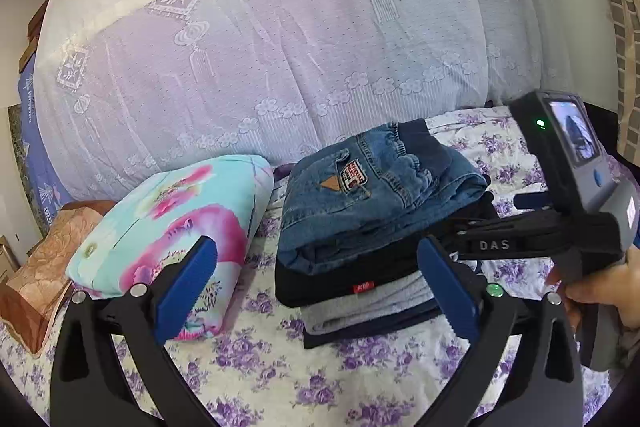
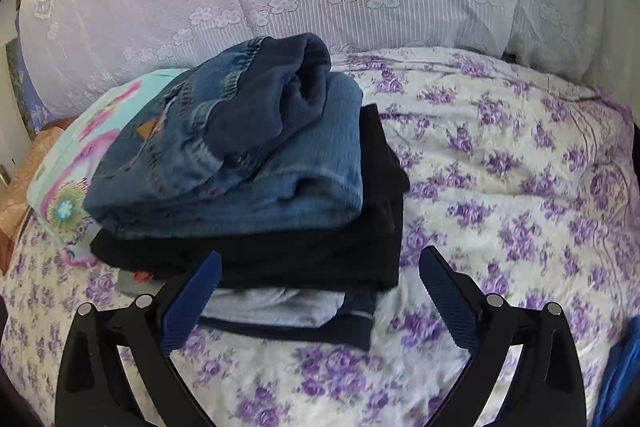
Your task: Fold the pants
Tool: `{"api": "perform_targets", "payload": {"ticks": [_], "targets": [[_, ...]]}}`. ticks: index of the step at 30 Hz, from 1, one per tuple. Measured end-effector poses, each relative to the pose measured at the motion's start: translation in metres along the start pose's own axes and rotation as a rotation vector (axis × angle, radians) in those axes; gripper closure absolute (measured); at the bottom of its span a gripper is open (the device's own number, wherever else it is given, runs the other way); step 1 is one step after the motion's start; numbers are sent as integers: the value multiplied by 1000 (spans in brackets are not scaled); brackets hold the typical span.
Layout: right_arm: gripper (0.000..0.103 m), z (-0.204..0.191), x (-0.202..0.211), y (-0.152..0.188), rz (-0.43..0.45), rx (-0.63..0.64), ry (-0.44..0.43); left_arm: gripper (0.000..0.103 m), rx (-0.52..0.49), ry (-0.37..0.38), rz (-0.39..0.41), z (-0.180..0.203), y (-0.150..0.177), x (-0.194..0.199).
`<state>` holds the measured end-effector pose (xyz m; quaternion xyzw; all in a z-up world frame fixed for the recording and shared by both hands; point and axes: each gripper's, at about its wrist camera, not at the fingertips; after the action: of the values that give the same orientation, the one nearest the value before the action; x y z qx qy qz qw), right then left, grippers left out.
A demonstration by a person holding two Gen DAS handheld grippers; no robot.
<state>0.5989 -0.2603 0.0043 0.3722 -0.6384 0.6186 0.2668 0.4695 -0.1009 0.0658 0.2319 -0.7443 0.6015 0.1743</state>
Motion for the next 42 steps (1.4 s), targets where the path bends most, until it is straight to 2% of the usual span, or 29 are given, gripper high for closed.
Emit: {"api": "perform_targets", "payload": {"ticks": [5, 11, 17, 20, 24, 26, 28, 29, 33, 35, 37, 39, 42], "targets": [[4, 3, 7, 40, -12, -36, -63, 5, 38, 1, -7, -10, 14, 16], [4, 7, 25, 103, 30, -82, -133, 5, 89, -3, -1, -27, 33, 41], [4, 13, 42, 181, 42, -166, -144, 5, 173, -11, -55, -49, 82, 60], [4, 6, 58, 224, 78, -150, -101, 5, 219, 3, -121, -55, 127, 66], [4, -9, 75, 283, 145, -93, -61, 5, 254, 58, -253, -51, 202, 68], [4, -16, 71, 297, 73, -65, -52, 5, 260, 101, -329, -45, 239, 64], [4, -19, 63, 304, -28, -57, -59, 5, 281, 157, -472, -41, 278, 50], [4, -20, 61, 307, -52, -60, -56, 5, 284, 170, -525, -44, 282, 47], [4, -27, 71, 306, -32, -42, -26, 5, 365, 143, -424, -61, 267, 63], [4, -32, 77, 294, 12, -30, 24, 5, 374, 148, -419, -64, 251, 57], [4, -36, 78, 275, 33, -5, 55, 5, 343, 93, -415, -60, 223, 43], [4, -38, 77, 253, 46, 6, 100, 5, 300, 27, -370, -55, 190, 36], [4, -35, 91, 213, 131, -26, 125, 5, 235, -90, -239, -45, 139, 40]]}}
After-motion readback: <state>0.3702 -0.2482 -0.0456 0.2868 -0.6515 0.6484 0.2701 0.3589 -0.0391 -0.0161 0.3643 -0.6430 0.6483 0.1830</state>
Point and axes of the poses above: each gripper's, at about its wrist camera, not at the fingertips, and x roughly against the way its jaws point, z to its right, y to its underside, and after that the axes turned 11 degrees about -z, right-handed
